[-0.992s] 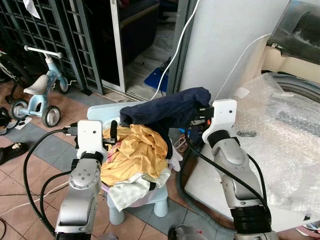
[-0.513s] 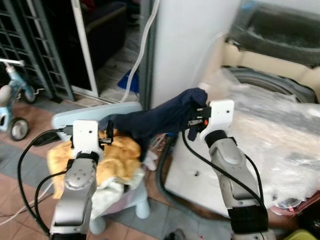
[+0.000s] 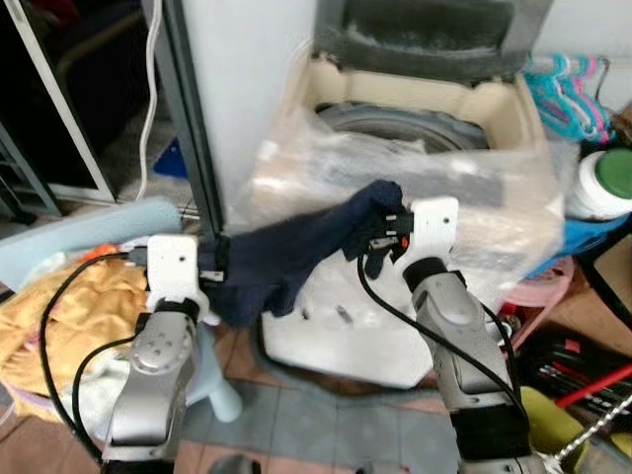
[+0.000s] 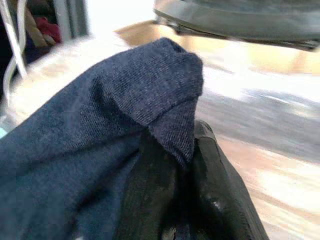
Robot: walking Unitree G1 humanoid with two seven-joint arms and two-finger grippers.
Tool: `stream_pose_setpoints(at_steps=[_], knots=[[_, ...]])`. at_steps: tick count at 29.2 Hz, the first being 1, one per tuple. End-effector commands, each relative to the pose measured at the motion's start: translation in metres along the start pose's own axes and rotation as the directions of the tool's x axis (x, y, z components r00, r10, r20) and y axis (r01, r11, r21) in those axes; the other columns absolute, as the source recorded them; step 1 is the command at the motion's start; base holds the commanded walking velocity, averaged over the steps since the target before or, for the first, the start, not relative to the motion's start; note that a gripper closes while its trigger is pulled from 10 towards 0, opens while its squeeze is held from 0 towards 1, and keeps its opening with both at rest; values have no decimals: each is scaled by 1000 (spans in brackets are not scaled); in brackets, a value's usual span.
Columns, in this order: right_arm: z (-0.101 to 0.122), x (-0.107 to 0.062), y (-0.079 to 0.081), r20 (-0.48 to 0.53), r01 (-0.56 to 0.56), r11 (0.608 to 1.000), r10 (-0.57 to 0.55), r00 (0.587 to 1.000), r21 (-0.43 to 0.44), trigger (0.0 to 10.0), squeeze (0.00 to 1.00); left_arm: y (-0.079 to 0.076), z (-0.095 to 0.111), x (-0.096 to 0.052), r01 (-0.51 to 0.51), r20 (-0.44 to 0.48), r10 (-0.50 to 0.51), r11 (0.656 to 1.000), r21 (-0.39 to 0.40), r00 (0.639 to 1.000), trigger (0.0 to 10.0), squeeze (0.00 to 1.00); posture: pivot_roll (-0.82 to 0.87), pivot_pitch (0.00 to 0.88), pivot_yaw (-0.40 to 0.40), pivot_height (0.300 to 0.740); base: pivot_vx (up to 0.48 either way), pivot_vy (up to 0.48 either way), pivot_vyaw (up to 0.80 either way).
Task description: Clothes washing
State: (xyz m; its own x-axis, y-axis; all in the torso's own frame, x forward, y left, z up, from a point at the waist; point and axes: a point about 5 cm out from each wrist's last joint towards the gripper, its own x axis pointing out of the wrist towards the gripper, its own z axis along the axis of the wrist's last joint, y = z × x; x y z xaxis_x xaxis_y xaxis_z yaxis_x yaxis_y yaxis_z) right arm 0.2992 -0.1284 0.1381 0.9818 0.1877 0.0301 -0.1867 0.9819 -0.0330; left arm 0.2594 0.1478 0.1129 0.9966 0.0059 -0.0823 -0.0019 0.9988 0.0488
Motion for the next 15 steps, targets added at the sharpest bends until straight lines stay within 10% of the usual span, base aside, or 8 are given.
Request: stream_pose_setpoints(at_steps=[1, 15], knots=[[9, 3, 1, 44, 6, 1000, -6, 999, 4, 10000, 0, 7, 1, 0, -23, 2, 23, 1000, 13, 1000, 10000, 0, -32, 0, -16, 740, 0, 0, 0], [31, 19, 0, 124, -76, 985, 96, 988, -157, 10000, 0, 22, 1, 5, -96, -8, 96, 995, -24, 995, 10000, 0, -32, 0, -14, 740, 224, 0, 0]])
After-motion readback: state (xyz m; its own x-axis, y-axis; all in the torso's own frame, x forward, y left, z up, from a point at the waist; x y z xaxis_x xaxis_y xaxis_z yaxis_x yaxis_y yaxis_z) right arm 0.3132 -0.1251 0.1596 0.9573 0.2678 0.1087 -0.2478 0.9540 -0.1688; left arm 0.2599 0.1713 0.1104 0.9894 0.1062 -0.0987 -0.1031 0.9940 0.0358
